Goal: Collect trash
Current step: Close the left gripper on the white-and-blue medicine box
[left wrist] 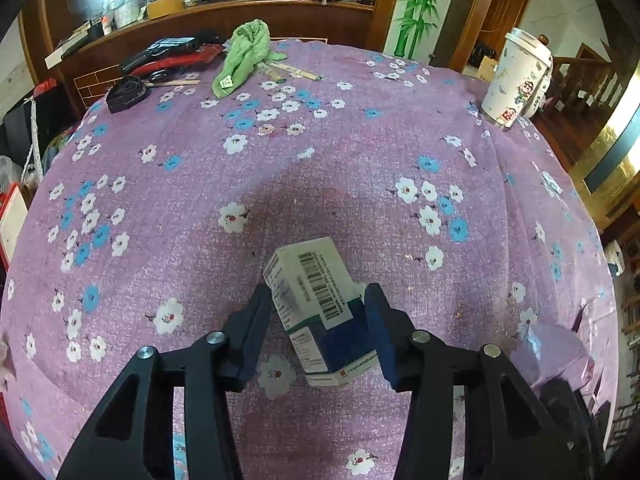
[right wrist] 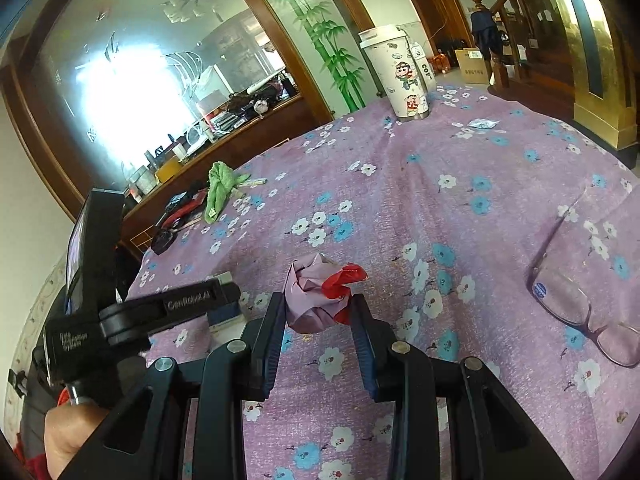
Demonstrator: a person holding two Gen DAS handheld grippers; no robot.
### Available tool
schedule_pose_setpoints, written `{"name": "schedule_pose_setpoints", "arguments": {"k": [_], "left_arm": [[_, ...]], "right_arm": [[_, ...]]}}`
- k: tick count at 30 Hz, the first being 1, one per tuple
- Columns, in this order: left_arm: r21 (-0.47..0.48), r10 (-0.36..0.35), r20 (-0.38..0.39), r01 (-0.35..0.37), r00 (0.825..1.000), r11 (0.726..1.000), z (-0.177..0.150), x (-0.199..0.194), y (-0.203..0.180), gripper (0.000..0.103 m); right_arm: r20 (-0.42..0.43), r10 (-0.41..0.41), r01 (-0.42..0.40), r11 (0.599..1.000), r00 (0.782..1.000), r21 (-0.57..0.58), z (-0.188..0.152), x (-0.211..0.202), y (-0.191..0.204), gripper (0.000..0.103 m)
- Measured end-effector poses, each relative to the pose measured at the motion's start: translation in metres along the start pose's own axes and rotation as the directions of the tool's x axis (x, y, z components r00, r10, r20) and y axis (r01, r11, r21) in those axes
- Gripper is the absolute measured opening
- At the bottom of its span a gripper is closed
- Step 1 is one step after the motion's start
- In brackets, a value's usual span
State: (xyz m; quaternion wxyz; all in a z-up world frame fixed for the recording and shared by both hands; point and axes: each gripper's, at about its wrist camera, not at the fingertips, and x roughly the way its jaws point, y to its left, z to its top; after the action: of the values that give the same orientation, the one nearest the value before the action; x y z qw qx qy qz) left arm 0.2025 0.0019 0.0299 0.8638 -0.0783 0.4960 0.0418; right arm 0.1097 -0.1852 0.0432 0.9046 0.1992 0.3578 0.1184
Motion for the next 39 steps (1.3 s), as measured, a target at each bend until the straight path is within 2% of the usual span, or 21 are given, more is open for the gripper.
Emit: {"name": "schedule_pose_setpoints", "arguments": {"k": [3, 8, 14, 18, 22, 26, 32, 39], "left_arm": [[0.013, 0.001, -0.02, -0.001, 1.0, 1.0, -0.008, 0.002, 0.0, 0.047], [0.022, -0.024, 0.022, 0.023, 0.999, 1.0, -0.015, 0.0, 0.009, 0.044], [0.023, -0.101, 0.08, 0.099, 0.992, 0.995, -0.025, -0.011, 0.022, 0.043], [0.011, -0.136, 0.07, 0.135, 0.988, 0.991, -0.024, -0.012, 0.029, 0.043], [0.023, -0.13, 0.068, 0.129, 0.989, 0.991, -0.023, -0.007, 0.024, 0.043], [0.012, -0.169, 0.072, 0.168, 0.983, 0.986, -0.025, -0.004, 0.025, 0.043], [0.006, -0.189, 0.095, 0.189, 0.977, 0.982, -0.027, -0.009, 0.03, 0.039], [0.025, -0.17, 0.104, 0.168, 0.98, 0.985, -0.026, -0.021, 0.041, 0.039]], "right_arm": [[-0.003, -0.002, 0.002, 1.0, 1.0, -0.004, 0.0, 0.002, 0.001, 0.035], [0.0, 0.0, 0.0, 1.0, 1.0, -0.018, 0.001, 0.002, 0.003, 0.035], [-0.007, 0.004, -0.004, 1.0, 1.0, -0.03, -0.001, 0.004, 0.005, 0.035], [-0.009, -0.002, 0.002, 0.999, 1.0, -0.05, -0.002, 0.007, 0.01, 0.035], [0.005, 0.001, -0.001, 0.998, 1.0, -0.057, -0.001, 0.006, 0.01, 0.035], [-0.002, 0.001, -0.001, 0.998, 1.0, -0.06, -0.002, 0.007, 0.009, 0.035], [-0.009, -0.007, 0.006, 0.997, 1.0, -0.08, -0.003, 0.01, 0.014, 0.035], [-0.017, -0.012, 0.011, 0.996, 1.0, -0.089, -0.003, 0.015, 0.016, 0.035]]}}
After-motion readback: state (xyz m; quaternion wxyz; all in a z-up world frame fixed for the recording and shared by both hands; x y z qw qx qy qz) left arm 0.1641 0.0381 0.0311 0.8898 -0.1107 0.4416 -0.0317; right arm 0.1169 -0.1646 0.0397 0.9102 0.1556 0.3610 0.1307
